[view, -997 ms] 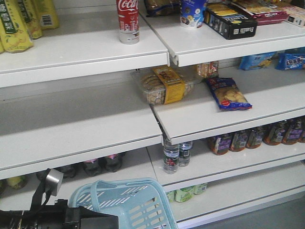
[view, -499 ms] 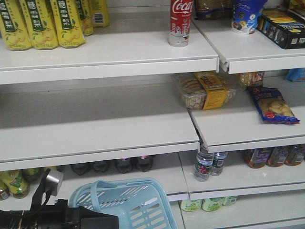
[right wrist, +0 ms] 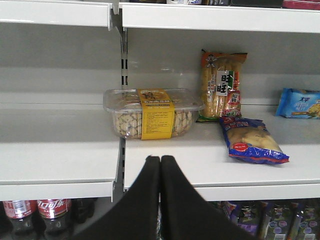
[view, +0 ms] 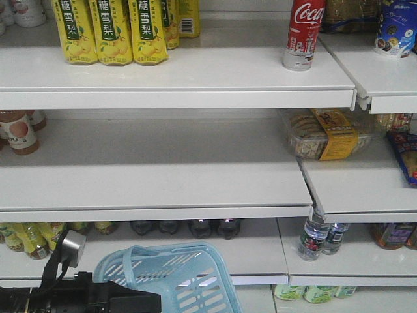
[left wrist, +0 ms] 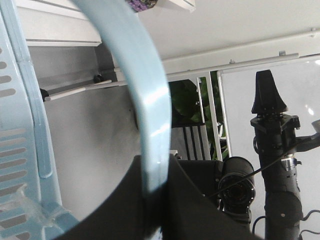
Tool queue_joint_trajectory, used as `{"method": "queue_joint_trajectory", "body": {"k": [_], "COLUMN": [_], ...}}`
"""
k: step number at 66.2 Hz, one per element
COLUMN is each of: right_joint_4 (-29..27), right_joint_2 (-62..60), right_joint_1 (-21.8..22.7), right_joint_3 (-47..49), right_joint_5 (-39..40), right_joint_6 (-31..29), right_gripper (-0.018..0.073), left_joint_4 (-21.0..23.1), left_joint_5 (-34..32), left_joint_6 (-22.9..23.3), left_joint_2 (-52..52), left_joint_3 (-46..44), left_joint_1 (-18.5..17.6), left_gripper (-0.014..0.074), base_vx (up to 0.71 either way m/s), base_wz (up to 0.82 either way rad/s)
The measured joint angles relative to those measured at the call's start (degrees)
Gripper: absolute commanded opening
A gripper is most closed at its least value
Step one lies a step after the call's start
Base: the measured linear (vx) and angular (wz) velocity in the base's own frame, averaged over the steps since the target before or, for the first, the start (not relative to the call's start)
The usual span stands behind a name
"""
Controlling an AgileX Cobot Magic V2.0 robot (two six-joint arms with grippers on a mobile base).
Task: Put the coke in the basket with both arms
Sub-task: 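Turn the base toward the white shelves with the red Coca-Cola bottle, then drive the base closer to the shelf holding the basket low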
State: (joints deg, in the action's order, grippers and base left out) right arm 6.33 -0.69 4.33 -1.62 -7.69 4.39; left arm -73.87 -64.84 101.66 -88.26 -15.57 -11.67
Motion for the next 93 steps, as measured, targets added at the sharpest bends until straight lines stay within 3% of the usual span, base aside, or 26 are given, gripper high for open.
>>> {"method": "queue_joint_trajectory", "body": {"k": [93], "right_joint_4": [0.0], "right_joint_2": [0.0], "right_joint_1": [0.0], "right_joint_3": [0.0], "right_joint_5": [0.0], "right_joint_6": [0.0], "right_gripper": [-0.0009], "left_joint_4": [0.0], "left_joint_5": [0.0], "left_joint_6": [0.0], "left_joint_2": [0.0], "left_joint_3": [0.0], "left_joint_1": [0.0], "left_gripper": [-0.0007], "base_vx": [0.01], "base_wz": [0.02]}}
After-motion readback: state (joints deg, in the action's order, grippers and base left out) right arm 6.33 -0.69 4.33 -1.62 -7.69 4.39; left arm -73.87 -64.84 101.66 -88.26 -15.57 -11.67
